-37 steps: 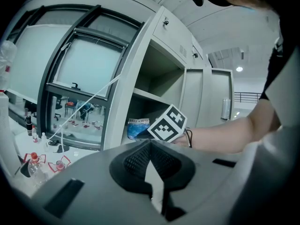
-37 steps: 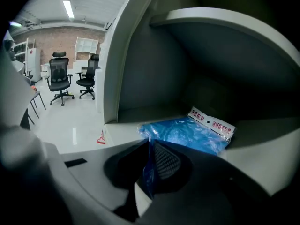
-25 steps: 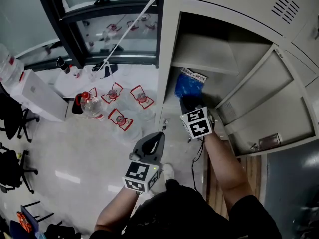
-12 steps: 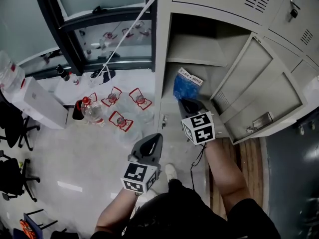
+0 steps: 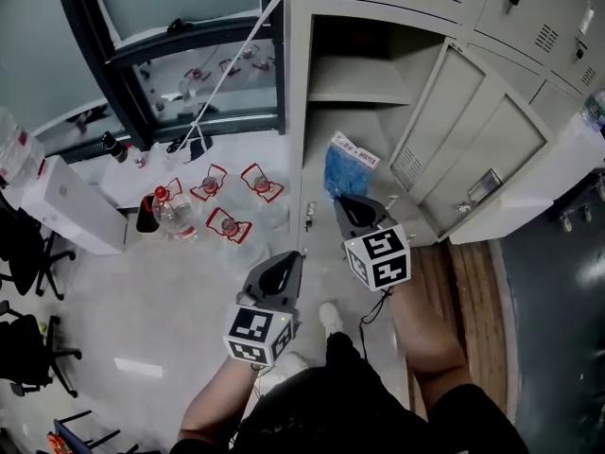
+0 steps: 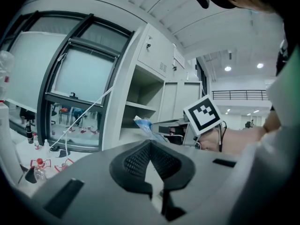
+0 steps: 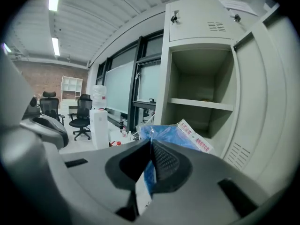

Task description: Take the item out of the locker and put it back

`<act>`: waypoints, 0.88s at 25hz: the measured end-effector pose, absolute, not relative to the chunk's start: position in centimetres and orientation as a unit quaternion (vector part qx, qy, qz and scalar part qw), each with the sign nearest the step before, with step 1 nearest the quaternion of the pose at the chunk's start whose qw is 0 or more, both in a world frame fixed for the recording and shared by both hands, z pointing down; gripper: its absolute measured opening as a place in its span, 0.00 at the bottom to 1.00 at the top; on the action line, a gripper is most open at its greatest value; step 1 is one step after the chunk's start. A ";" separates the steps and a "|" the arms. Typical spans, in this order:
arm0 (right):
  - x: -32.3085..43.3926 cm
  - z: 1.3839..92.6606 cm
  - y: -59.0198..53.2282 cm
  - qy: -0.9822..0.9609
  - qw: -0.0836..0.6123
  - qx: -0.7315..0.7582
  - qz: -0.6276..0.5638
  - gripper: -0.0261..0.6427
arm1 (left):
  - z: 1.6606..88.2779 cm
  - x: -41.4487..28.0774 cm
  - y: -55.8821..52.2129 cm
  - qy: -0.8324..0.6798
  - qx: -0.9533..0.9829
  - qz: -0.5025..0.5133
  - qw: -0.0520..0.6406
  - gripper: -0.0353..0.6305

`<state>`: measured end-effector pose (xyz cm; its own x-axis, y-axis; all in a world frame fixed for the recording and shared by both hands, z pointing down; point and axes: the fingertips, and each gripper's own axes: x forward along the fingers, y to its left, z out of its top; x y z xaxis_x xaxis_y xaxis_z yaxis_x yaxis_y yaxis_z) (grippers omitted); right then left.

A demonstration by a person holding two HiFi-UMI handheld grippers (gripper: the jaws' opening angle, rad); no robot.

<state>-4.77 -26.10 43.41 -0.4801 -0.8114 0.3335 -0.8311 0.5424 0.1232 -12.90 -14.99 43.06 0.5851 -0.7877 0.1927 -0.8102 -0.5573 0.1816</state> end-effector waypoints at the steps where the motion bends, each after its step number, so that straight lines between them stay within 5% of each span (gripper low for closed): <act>1: -4.7 43.2 -25.3 -0.859 0.174 0.480 0.030 0.06 | 43.0 -12.9 -14.5 -0.450 0.883 0.046 0.125 0.06; 22: 2.4 41.0 -15.0 -0.868 0.124 0.476 0.065 0.06 | 42.0 -6.5 -11.1 -0.450 0.884 0.038 0.123 0.06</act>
<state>2.39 -15.03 40.96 -0.5164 -0.8099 0.2781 -0.8424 0.5388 0.0048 -6.49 -11.06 42.05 0.5916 -0.7863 0.1782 -0.8051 -0.5642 0.1830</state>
